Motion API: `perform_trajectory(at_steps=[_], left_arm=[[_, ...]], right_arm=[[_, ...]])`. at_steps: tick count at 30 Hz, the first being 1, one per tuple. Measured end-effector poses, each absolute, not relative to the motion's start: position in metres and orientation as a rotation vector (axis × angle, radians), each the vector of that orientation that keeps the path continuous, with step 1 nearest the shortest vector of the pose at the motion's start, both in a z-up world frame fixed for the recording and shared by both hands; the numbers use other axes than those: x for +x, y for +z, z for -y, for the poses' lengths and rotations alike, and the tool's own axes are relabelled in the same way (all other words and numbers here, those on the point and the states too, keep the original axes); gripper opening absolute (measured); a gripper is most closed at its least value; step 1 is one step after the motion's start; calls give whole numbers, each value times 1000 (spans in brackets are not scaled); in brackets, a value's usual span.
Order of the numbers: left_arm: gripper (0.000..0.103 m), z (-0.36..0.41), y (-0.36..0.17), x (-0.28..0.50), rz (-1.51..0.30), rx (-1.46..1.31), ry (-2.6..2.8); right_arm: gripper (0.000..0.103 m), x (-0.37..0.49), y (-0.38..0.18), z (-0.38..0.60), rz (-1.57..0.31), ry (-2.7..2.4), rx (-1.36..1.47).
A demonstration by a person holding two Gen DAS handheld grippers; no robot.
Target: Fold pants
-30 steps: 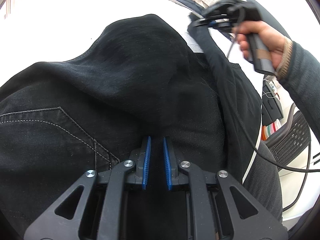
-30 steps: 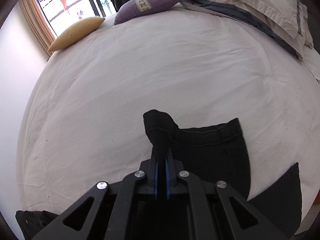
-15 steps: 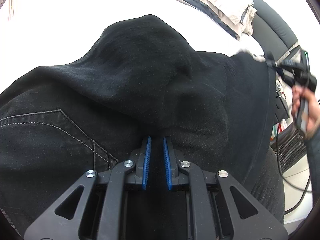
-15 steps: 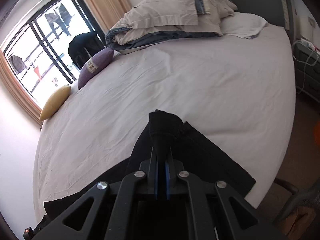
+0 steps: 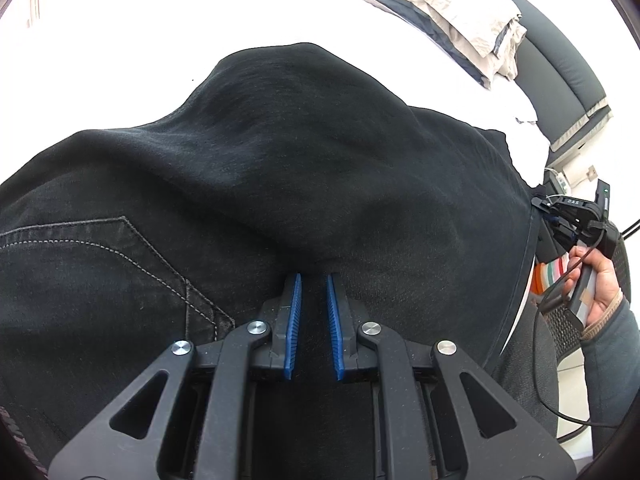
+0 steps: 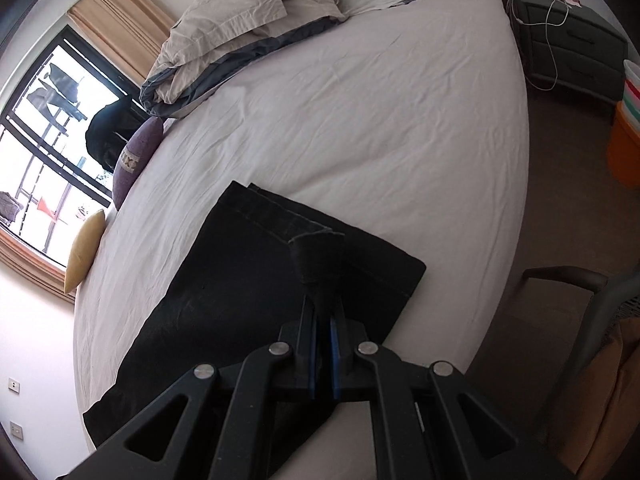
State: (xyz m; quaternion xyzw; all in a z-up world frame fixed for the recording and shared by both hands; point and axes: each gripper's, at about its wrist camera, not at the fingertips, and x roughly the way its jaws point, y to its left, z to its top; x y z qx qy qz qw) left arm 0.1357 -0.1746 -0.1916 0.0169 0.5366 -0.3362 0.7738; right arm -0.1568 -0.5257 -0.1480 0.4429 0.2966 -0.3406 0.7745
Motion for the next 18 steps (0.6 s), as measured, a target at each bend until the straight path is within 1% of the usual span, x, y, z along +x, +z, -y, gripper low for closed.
perform_trajectory(at_steps=[6, 18], left_arm=[[13, 187, -187, 138, -1155, 65, -709], [13, 184, -190, 129, -1126, 74, -717]], right_arm=[[5, -166, -158, 533, -620, -741, 1018], [5, -171, -161, 532, -631, -796, 1000]])
